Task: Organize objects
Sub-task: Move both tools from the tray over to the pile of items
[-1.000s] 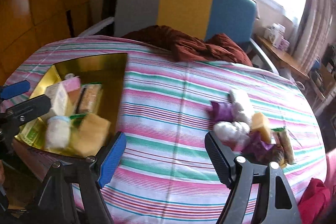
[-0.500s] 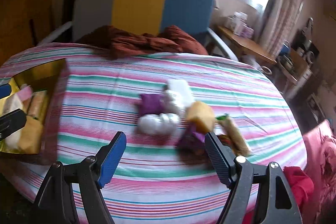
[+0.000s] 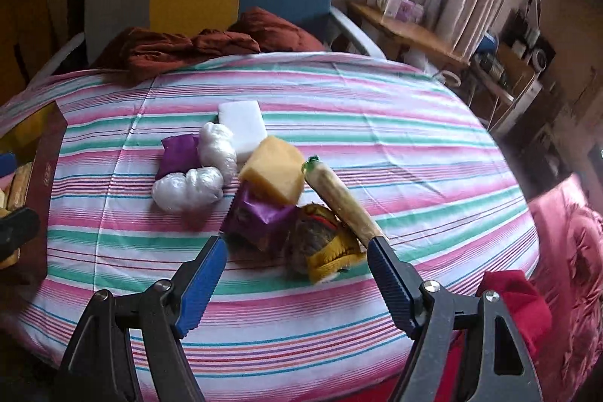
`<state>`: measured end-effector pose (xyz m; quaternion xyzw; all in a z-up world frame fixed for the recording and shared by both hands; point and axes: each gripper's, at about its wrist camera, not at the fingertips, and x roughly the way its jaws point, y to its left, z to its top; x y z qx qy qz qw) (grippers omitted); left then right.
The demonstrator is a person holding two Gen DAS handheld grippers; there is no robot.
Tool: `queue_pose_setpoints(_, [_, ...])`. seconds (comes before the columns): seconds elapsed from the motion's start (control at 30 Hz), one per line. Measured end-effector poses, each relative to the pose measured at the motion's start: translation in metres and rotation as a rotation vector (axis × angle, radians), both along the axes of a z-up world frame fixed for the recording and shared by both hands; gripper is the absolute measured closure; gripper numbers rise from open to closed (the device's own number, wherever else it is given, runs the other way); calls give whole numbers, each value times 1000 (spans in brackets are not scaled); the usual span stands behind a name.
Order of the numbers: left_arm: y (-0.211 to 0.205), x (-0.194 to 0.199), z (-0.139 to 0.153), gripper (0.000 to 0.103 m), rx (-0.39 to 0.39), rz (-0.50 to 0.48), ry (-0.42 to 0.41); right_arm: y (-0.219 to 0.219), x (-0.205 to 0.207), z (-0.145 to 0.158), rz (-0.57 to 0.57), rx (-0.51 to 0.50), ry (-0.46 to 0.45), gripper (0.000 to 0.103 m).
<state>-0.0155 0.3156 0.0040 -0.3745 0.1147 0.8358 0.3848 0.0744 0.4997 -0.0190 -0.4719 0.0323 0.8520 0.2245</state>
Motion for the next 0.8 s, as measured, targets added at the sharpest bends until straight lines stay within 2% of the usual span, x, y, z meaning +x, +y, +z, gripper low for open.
queue_pose_setpoints(0.33, [22,-8,-19,7,-25,-23,-61,66,0,-11,31,-97,-46,25])
queue_pose_setpoints(0.63, [37,-16,-36,7,-48,-25,-114,87,-33,-29,106,-126,-124,26])
queue_pose_setpoints(0.7, [40,-18,-39,7,-50,-21,-123,89,-42,-34,110,-130,-139,28])
queue_pose_setpoints(0.8, [45,-24,-44,8,-50,-11,-152,92,-53,-44,108,-136,-163,44])
